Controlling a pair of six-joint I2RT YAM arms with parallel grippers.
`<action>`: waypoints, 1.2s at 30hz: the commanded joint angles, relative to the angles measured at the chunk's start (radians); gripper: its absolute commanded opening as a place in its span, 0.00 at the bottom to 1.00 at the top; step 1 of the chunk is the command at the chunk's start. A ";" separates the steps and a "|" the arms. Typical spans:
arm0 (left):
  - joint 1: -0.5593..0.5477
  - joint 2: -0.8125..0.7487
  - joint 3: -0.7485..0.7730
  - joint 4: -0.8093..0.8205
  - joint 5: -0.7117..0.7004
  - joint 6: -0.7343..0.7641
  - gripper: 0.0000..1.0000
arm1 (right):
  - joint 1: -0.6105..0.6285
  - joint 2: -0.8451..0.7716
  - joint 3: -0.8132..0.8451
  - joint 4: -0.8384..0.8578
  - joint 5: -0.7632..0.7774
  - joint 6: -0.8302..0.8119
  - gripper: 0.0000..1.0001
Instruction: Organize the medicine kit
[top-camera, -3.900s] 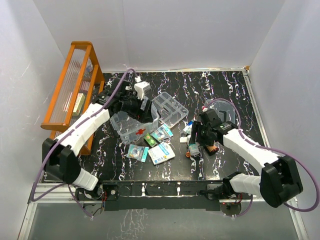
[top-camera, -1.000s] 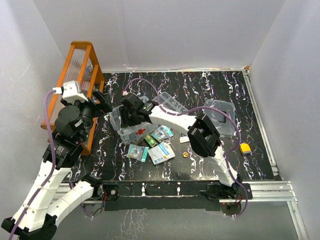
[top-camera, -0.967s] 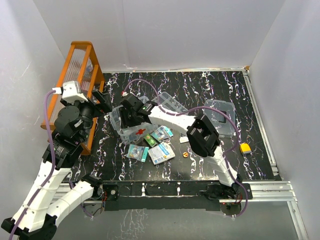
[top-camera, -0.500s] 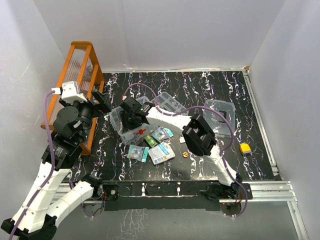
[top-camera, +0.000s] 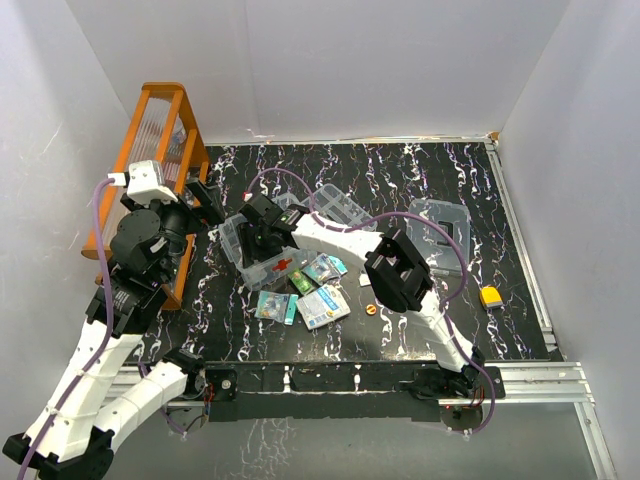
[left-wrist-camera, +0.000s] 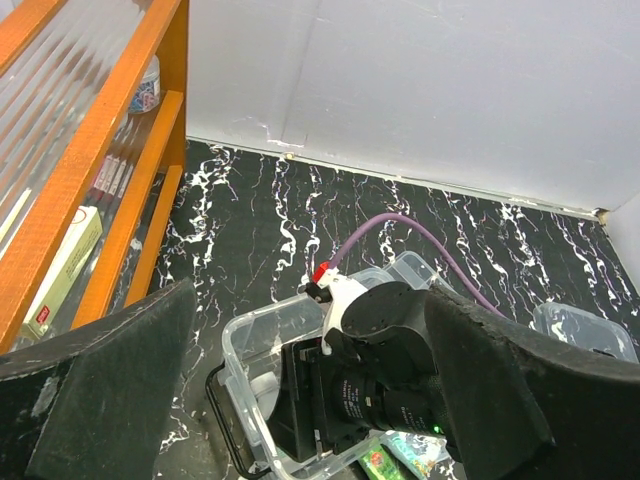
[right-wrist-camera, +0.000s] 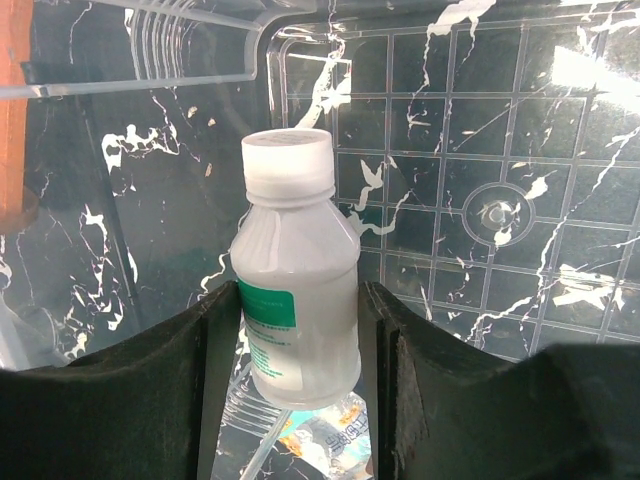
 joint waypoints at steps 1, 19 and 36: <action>-0.005 -0.003 0.032 0.026 -0.024 0.017 0.96 | 0.004 -0.007 0.055 0.030 -0.019 0.005 0.48; -0.005 0.000 0.071 0.003 -0.019 0.026 0.96 | -0.012 -0.105 0.069 0.036 0.022 0.021 0.51; -0.005 0.012 0.104 -0.007 0.419 0.079 0.99 | -0.071 -0.797 -0.593 0.169 0.545 -0.034 0.59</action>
